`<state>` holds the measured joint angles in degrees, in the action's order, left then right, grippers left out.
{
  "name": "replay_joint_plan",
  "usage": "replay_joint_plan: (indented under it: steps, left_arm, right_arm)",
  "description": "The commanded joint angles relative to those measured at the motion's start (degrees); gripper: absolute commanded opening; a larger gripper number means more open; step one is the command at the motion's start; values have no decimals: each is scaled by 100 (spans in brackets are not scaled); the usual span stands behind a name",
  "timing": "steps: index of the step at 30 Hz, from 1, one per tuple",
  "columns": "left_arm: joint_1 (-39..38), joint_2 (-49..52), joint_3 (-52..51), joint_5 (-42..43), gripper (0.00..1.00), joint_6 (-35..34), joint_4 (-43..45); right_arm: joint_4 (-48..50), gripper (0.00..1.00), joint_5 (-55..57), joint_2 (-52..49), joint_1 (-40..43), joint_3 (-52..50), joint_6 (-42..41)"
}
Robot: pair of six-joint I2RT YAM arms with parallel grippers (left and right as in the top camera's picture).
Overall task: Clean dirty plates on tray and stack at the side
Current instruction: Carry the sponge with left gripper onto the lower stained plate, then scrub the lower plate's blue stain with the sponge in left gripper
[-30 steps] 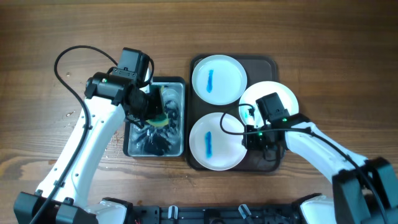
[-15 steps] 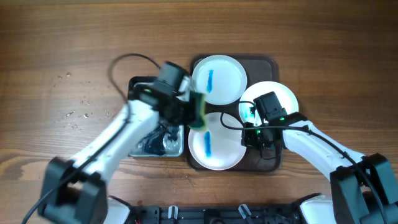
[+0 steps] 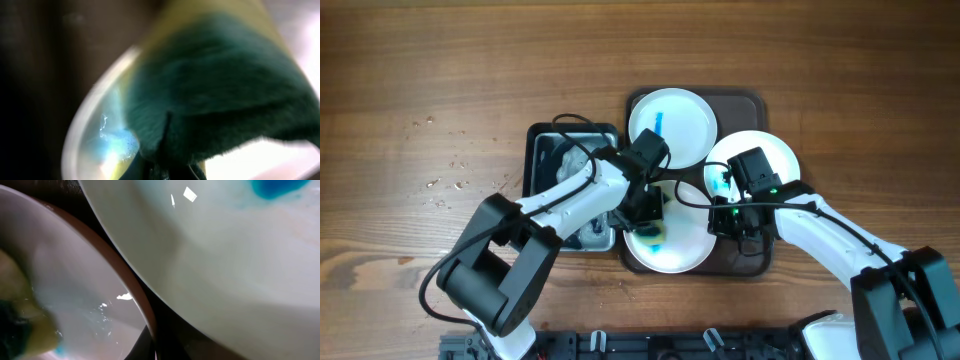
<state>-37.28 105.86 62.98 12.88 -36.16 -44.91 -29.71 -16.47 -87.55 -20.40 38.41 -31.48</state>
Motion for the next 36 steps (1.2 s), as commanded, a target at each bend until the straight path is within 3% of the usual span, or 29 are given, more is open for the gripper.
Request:
replay_joint_plan:
  steps: [1, 3, 6, 10, 15, 19, 22, 26, 29, 34, 36]
  left_arm:
    - [162, 289, -221, -1919, 4, -153, -426]
    - [181, 289, -221, -1499, 4, 59, -269]
    - [140, 291, -223, 96, 4, 623, 356]
    - [-20, 295, -223, 1644, 4, 748, 1187]
    - [-223, 337, -223, 2332, 4, 745, 1537]
    - [-262, 376, -223, 2312, 4, 706, 964]
    - [-262, 376, -223, 1631, 4, 704, 385]
    - [-262, 376, -223, -544, 4, 581, -529]
    - [-243, 376, -223, -1714, 4, 474, -654]
    - [31, 376, -223, -2726, 4, 127, -527]
    - [179, 376, -223, -2761, 4, 96, -391]
  right_arm:
    - [-42, 4, 918, -225, 33, -103, -188]
    - [-37, 4, 918, -225, 33, -103, -188]
    - [-39, 4, 918, -225, 33, -103, -190]
    - [-48, 4, 918, -225, 33, -103, -192]
    - [-61, 4, 916, -225, 33, -103, -192]
    - [-61, 4, 918, -225, 33, -103, -192]
    - [-61, 4, 918, -225, 33, -103, -195]
    - [-63, 4, 916, -225, 33, -103, -195]
    - [-57, 4, 916, -225, 33, -103, -192]
    - [-59, 4, 916, -225, 33, -103, -195]
    - [-59, 4, 916, -225, 33, -103, -195]
